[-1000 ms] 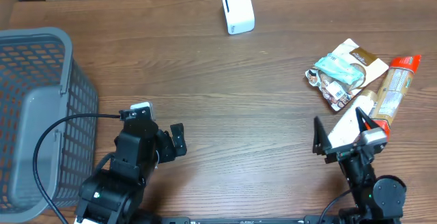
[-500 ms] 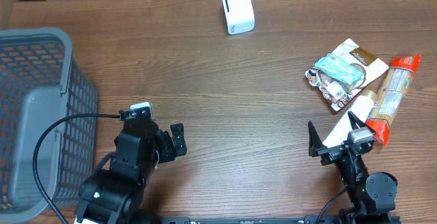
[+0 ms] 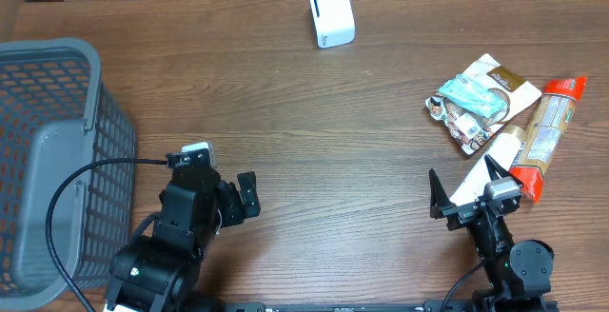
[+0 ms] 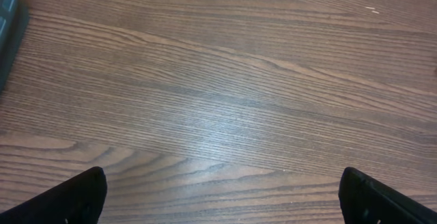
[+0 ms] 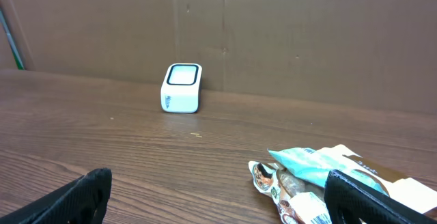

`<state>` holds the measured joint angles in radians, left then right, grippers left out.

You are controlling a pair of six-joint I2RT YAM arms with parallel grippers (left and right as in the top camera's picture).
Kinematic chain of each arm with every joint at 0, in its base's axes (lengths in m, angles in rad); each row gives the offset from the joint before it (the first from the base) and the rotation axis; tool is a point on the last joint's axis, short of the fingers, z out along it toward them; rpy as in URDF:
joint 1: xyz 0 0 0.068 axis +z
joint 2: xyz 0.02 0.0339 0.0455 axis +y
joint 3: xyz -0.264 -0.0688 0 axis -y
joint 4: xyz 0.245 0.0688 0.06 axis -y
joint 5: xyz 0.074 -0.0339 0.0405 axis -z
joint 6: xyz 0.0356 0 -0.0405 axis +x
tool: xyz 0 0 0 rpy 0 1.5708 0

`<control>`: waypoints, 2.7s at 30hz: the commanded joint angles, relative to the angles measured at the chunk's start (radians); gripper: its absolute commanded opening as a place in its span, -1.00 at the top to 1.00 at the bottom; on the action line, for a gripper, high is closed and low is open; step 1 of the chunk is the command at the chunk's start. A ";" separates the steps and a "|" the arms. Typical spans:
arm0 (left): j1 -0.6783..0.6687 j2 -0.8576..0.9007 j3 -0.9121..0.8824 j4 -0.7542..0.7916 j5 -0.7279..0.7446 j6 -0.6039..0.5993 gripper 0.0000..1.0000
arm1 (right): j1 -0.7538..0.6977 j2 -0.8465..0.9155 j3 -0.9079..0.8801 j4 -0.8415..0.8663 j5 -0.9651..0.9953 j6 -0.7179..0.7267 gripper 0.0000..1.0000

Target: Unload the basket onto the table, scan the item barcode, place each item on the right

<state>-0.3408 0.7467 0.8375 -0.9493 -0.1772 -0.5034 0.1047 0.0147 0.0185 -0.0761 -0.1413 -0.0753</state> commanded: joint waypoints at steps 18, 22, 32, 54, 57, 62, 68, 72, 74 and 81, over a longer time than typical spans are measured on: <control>0.000 -0.003 0.000 0.002 -0.024 -0.014 -0.99 | 0.000 -0.012 -0.011 0.004 0.009 -0.004 -1.00; 0.024 -0.050 -0.002 0.012 -0.063 -0.013 -0.99 | 0.000 -0.012 -0.011 0.004 0.009 -0.004 -1.00; 0.214 -0.309 -0.229 0.564 0.175 0.404 -0.99 | 0.000 -0.012 -0.011 0.004 0.009 -0.004 -1.00; 0.365 -0.699 -0.702 0.925 0.257 0.775 -0.99 | 0.000 -0.012 -0.011 0.004 0.009 -0.004 -1.00; 0.365 -0.731 -0.746 0.932 0.256 0.812 -1.00 | 0.000 -0.012 -0.011 0.004 0.009 -0.004 -1.00; 0.365 -0.743 -0.785 0.935 0.257 0.842 -0.99 | 0.000 -0.012 -0.011 0.004 0.009 -0.004 -1.00; 0.365 -0.743 -0.816 0.935 0.256 0.885 -0.99 | 0.000 -0.012 -0.011 0.004 0.009 -0.004 -1.00; 0.365 -0.743 -0.833 0.900 0.256 0.885 -1.00 | 0.000 -0.012 -0.011 0.004 0.009 -0.004 -1.00; 0.365 -0.743 -0.833 0.875 0.246 0.880 -1.00 | 0.000 -0.012 -0.011 0.004 0.009 -0.004 -1.00; 0.365 -0.743 -0.833 0.875 0.230 0.836 -0.99 | 0.000 -0.012 -0.011 0.004 0.009 -0.004 -1.00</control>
<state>0.0158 0.0158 0.0109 -0.0742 0.0666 0.3470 0.1047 0.0147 0.0185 -0.0757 -0.1410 -0.0780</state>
